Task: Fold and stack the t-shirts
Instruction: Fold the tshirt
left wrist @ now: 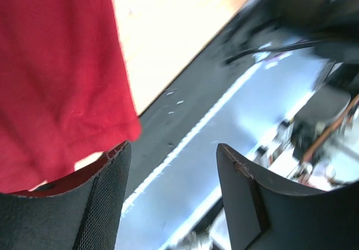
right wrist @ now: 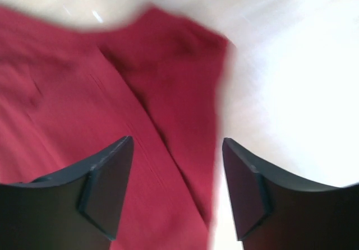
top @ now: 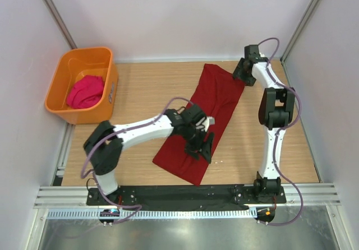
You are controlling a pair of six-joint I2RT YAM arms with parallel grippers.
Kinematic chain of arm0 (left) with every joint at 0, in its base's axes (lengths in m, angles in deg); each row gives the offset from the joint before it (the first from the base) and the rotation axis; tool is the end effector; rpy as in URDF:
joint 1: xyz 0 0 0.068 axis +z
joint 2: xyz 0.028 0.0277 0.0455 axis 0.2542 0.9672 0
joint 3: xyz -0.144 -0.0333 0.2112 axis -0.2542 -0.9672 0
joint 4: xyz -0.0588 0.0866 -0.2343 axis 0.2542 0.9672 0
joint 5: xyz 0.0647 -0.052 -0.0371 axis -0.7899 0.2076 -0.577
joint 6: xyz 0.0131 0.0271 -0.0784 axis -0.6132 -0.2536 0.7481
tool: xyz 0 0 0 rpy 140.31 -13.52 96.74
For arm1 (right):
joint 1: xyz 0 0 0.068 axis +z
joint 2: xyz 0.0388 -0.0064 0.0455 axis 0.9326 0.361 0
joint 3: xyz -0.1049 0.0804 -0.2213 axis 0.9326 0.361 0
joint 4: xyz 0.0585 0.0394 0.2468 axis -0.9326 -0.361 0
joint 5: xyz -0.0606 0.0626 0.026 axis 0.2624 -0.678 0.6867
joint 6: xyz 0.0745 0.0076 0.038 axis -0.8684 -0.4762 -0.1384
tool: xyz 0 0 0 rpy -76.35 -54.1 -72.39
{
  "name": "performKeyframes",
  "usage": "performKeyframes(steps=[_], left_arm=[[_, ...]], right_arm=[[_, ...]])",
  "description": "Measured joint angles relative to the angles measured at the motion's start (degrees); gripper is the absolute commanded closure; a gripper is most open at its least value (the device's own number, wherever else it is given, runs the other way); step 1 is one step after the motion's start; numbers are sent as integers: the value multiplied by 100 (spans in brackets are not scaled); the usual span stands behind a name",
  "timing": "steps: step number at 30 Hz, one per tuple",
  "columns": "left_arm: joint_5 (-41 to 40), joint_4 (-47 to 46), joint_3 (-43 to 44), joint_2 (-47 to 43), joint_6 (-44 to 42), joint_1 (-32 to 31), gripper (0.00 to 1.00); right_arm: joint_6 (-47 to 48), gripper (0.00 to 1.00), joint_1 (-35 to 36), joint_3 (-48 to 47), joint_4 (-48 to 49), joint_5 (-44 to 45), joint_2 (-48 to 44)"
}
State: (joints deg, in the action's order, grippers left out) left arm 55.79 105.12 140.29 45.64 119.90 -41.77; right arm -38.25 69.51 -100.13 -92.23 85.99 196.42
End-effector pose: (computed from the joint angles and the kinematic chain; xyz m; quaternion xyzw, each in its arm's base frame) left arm 0.1753 -0.3356 0.1713 -0.2026 -0.9183 0.3345 0.0611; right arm 0.5219 -0.0029 0.1617 0.2367 0.9226 0.0159 0.3040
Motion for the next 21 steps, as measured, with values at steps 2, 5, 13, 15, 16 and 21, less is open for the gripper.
performKeyframes(steps=[2,5,13,15,16,21], left_arm=[[-164,46,90,-535,31,234,36],[-433,157,101,-1311,7,706,37],[-1233,476,-66,-1329,-299,850,34],[-1508,507,-66,-1054,-350,549,35],[-1687,531,-66,-896,-361,387,36],[-2505,804,48,-234,-466,-168,46]], right_arm=[[116,27,-17,527,-107,76,-479],[195,27,-66,1589,-208,55,-1561],[-330,31,144,4426,990,-1480,-3947],[-535,33,256,4903,1325,-1917,-3963],[-654,34,308,5143,1506,-2131,-3901],[-966,40,372,5670,1950,-2614,-3442]])
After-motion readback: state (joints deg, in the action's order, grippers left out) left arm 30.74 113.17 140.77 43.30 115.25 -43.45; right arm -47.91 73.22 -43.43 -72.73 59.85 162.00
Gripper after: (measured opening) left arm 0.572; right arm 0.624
